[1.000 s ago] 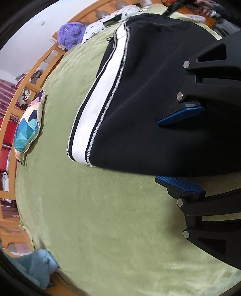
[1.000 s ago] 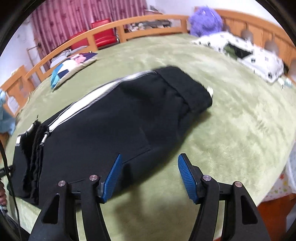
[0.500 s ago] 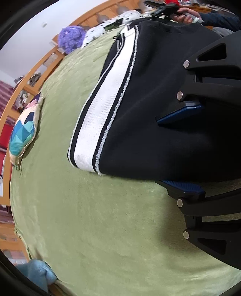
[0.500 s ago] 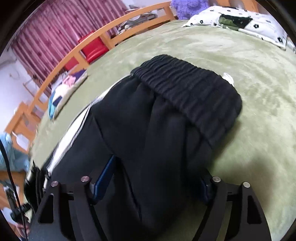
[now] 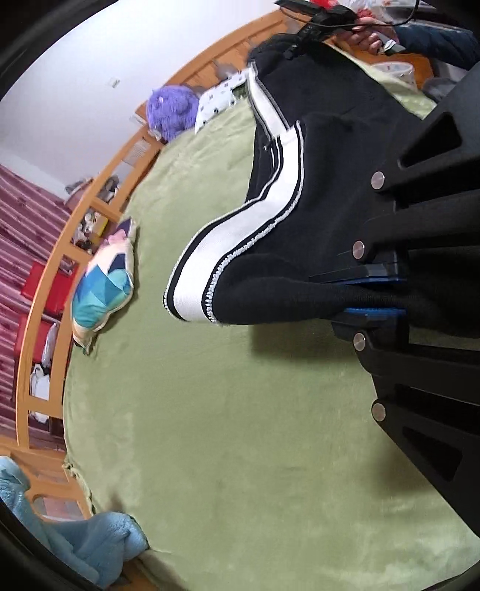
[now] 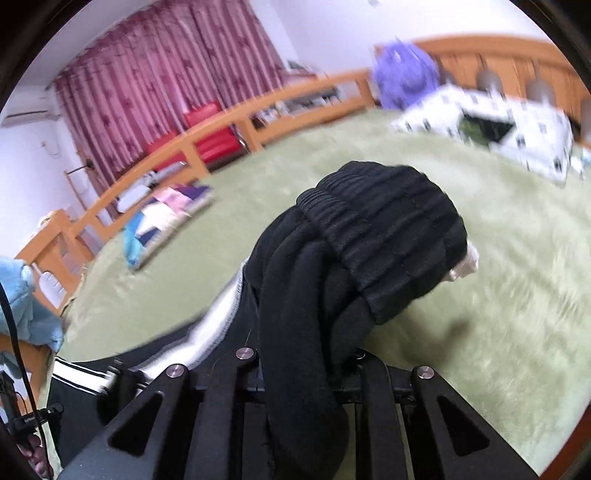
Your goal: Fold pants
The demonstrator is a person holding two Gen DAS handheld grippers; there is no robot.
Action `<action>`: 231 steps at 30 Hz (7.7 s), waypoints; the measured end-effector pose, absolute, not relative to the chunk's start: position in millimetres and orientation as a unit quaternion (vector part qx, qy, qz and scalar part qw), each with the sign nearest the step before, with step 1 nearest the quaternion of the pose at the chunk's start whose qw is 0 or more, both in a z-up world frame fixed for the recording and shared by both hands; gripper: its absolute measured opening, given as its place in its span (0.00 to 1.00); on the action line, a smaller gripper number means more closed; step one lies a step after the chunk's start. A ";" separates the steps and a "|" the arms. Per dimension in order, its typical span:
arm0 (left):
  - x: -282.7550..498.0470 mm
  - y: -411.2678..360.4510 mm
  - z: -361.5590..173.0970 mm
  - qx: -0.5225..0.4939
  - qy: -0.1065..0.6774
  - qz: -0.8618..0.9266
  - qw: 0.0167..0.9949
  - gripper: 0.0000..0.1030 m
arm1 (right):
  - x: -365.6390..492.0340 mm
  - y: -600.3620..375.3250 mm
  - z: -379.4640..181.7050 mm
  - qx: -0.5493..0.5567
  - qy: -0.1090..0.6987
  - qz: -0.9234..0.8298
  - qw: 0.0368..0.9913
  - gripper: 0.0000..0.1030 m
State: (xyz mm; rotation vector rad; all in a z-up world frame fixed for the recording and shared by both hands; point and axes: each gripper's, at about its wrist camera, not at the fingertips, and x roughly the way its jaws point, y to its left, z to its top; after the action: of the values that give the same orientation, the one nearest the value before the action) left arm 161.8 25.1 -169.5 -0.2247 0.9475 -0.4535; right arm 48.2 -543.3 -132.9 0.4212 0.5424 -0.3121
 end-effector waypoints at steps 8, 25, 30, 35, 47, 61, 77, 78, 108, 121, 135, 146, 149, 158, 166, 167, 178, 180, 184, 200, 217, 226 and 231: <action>153.6 120.4 -132.6 -0.094 0.426 -0.146 0.888 0.09 | 51.0 -444.7 -81.2 0.185 0.248 -0.053 0.949 0.16; 118.2 194.3 -190.6 -0.099 0.464 -0.052 0.879 0.50 | 38.5 -431.5 -210.9 0.249 0.425 -0.062 0.868 0.29; 85.0 200.8 -201.2 -0.104 0.467 -0.053 0.877 0.50 | 15.5 -405.5 -189.9 0.156 0.419 -0.106 0.888 0.42; 64.2 201.1 -222.0 -0.128 0.473 -0.064 0.869 0.50 | -13.2 -401.9 -174.3 0.119 0.398 -0.119 0.902 0.51; 46.2 211.1 -231.4 -0.207 0.480 -0.067 0.850 0.50 | -2.4 -430.5 -203.3 0.263 0.379 -0.068 0.885 0.59; 58.3 209.3 -244.0 -0.234 0.491 -0.069 0.836 0.60 | 38.3 -452.7 -201.9 0.261 0.351 -0.094 0.894 0.46; 61.8 200.0 -233.8 -0.233 0.488 -0.067 0.839 0.18 | -19.7 -420.6 -191.3 0.169 0.399 -0.131 0.892 0.61; 61.1 198.5 -222.4 -0.227 0.477 -0.066 0.846 0.18 | -18.9 -416.8 -187.7 0.166 0.397 -0.127 0.894 0.61; -11.2 -293.2 -12.5 0.171 0.305 -0.317 0.882 0.08 | -99.6 -542.1 -175.2 0.191 0.365 -0.140 0.900 0.65; 37.2 -223.9 -53.0 0.122 0.388 -0.231 0.884 0.16 | -56.1 -502.6 -186.7 0.228 0.361 -0.008 0.904 0.65; 59.6 -143.6 -102.8 0.067 0.449 -0.168 0.875 0.18 | -2.0 -443.2 -160.4 0.155 0.405 0.060 0.899 0.10; 62.4 -153.1 -124.5 0.059 0.466 -0.204 0.859 0.24 | -14.7 -519.5 -184.4 0.204 0.403 -0.019 0.892 0.17; 56.3 -162.7 -135.6 0.065 0.474 -0.222 0.850 0.28 | -19.2 -512.5 -200.3 0.178 0.428 -0.027 0.886 0.23; 19.2 -168.3 -184.6 0.058 0.523 -0.250 0.813 0.33 | -32.9 -473.2 -184.4 0.100 0.381 -0.001 0.919 0.29; 19.9 -166.2 -176.6 0.075 0.519 -0.262 0.810 0.35 | -14.1 -474.9 -211.9 0.105 0.473 0.000 0.875 0.28; 24.7 -163.5 -172.7 0.075 0.519 -0.255 0.812 0.35 | -18.8 -475.9 -201.7 0.097 0.461 0.008 0.882 0.28; 66.5 -146.7 -160.2 0.072 0.519 -0.206 0.826 0.36 | -7.3 -489.6 -148.3 0.102 0.436 0.058 0.892 0.32; 72.8 -140.8 -161.0 0.062 0.517 -0.203 0.829 0.36 | -20.5 -484.7 -145.3 0.082 0.435 0.074 0.894 0.32; 82.7 -136.5 -167.7 0.041 0.511 -0.207 0.833 0.42 | -50.5 -510.5 -136.8 0.064 0.408 0.037 0.910 0.37; 124.8 -150.1 -224.9 -0.034 0.537 -0.237 0.809 0.69 | 81.7 -538.3 -243.1 0.292 0.454 0.082 0.838 0.74; 130.6 -130.8 -185.3 -0.083 0.495 -0.294 0.813 0.18 | 60.0 -501.2 -199.7 0.267 0.417 0.049 0.867 0.32; 145.8 -38.0 -152.1 -0.084 0.469 -0.261 0.839 0.13 | 59.4 -404.8 -188.0 0.278 0.392 0.081 0.873 0.26; 148.9 25.6 -146.5 -0.055 0.458 -0.217 0.860 0.13 | 79.7 -351.0 -195.0 0.293 0.393 0.141 0.860 0.24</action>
State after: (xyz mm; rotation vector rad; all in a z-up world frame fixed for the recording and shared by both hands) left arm 148.9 25.6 -146.5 -0.1151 0.9605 -0.4561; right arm 79.7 -351.0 -195.0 0.6150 0.8238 0.2961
